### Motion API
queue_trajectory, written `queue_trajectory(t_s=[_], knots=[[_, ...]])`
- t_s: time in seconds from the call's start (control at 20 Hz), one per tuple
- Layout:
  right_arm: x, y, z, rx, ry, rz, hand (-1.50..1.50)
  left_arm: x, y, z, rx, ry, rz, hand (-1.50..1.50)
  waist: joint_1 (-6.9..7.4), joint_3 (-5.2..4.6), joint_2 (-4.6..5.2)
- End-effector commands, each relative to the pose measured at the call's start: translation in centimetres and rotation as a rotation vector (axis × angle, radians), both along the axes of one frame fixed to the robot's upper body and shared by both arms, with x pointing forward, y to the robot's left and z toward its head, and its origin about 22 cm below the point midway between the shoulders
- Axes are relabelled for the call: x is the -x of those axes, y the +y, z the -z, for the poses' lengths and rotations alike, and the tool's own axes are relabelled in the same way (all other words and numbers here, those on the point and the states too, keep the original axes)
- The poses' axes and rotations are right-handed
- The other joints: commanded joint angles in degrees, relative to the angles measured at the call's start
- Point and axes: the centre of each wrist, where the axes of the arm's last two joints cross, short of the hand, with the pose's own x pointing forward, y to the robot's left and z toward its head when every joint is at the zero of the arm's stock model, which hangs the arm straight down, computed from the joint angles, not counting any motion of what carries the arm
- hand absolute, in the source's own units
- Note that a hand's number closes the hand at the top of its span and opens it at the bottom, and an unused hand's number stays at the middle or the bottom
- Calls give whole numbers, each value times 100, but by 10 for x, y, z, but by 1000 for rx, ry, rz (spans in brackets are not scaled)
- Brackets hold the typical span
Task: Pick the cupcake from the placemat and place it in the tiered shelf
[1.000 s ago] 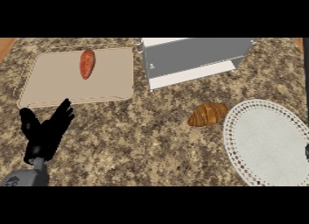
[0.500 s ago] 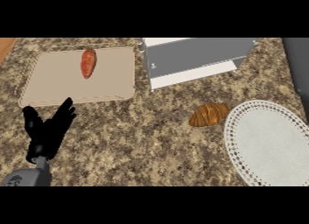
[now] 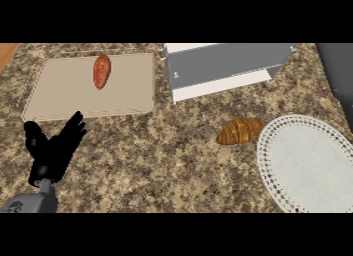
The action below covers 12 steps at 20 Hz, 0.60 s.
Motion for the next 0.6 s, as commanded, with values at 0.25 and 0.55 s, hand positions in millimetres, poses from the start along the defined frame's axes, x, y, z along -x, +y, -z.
queue_trajectory(t_s=[0.25, 0.55], knots=[[-8, 0, 4, 101, 2, 1, 150, 6, -13, 13, 12, 53, -3, 0, -12, -20, 11], [-11, -5, 11, -227, 22, 72, -150, 11, 3, 19, -2, 58, 11, 0, -32, -18, 7]])
